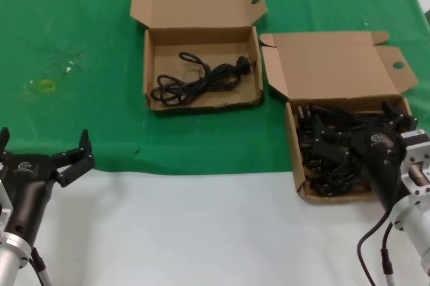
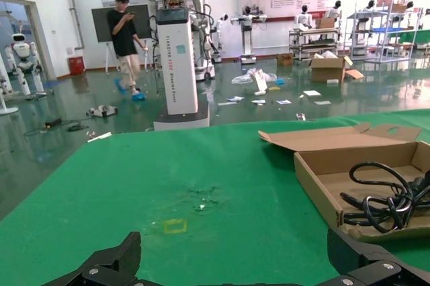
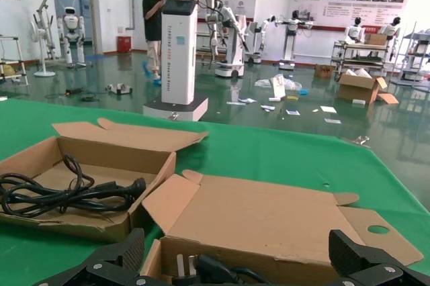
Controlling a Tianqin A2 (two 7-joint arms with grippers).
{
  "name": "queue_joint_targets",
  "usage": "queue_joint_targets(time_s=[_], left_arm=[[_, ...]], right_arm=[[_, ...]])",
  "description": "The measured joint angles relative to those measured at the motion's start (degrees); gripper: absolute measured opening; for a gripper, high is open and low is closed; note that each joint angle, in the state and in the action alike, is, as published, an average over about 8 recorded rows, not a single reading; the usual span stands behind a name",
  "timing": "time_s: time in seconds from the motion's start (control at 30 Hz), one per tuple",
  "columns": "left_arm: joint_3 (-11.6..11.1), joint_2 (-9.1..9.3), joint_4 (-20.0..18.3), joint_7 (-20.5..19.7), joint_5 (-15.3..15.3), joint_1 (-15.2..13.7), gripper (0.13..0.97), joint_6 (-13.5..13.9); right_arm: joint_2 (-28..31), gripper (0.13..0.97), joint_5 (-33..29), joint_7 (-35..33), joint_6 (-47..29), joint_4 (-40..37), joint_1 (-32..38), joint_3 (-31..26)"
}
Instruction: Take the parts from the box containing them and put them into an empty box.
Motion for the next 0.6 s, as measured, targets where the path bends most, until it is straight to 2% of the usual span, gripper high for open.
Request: queue_joint_targets(time_s=[0.6], left_arm=[[0.00,0.00,0.00,0.00,0.00,0.00,0.966,0.00]], right_arm=[[0.00,0.966,0.00,0.00,0.00,0.00,0.00,0.00]])
